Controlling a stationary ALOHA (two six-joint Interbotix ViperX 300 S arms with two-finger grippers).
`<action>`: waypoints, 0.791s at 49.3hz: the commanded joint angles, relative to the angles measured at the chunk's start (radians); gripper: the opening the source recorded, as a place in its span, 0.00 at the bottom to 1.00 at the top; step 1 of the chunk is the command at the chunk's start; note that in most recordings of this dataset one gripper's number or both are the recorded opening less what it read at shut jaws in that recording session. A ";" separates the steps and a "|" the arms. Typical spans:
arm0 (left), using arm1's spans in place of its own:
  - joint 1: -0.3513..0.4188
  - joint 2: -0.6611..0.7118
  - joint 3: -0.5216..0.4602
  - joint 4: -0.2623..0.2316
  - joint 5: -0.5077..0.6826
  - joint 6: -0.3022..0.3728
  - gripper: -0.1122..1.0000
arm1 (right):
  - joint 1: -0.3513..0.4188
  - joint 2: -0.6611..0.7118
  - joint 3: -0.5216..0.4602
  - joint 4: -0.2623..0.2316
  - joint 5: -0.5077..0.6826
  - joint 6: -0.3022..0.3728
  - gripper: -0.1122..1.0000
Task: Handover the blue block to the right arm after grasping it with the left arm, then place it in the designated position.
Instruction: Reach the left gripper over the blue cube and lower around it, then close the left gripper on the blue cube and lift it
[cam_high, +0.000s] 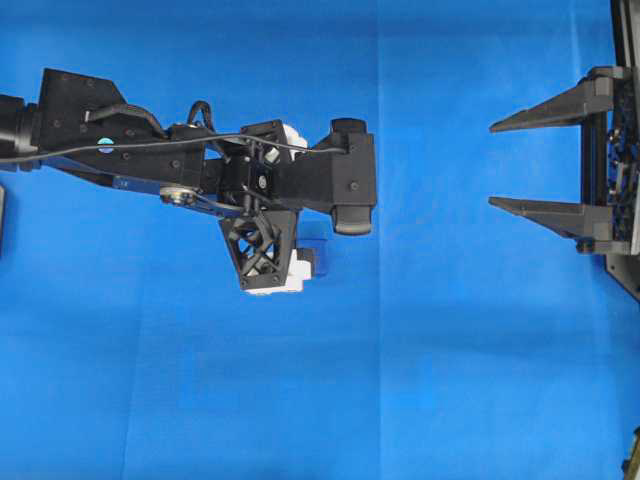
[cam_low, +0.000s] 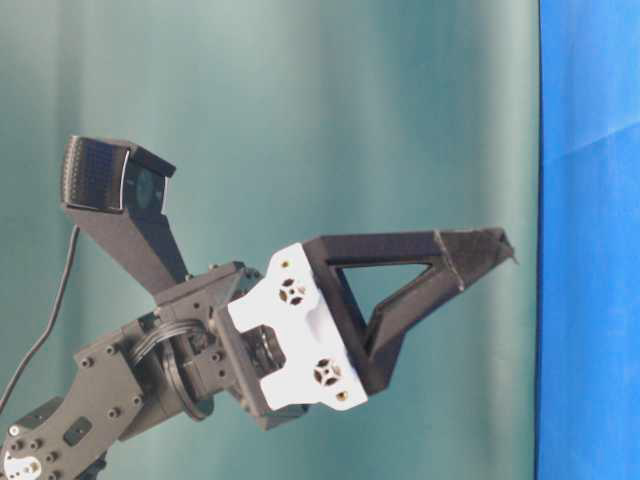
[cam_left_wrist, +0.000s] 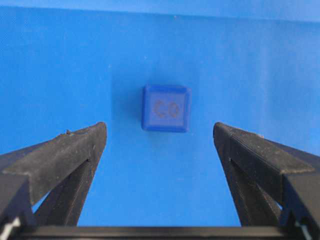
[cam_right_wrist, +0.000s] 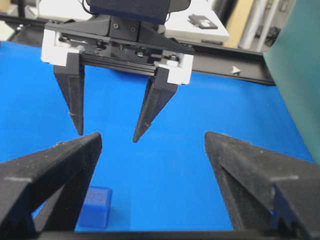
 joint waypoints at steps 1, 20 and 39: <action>-0.003 -0.015 -0.018 0.002 -0.014 0.000 0.92 | -0.002 0.006 -0.031 -0.002 -0.005 0.000 0.97; -0.014 0.002 0.084 0.002 -0.187 -0.003 0.92 | -0.002 0.015 -0.031 -0.002 -0.005 0.000 0.97; -0.020 0.109 0.147 0.002 -0.322 -0.020 0.92 | -0.002 0.031 -0.031 -0.002 -0.005 0.000 0.97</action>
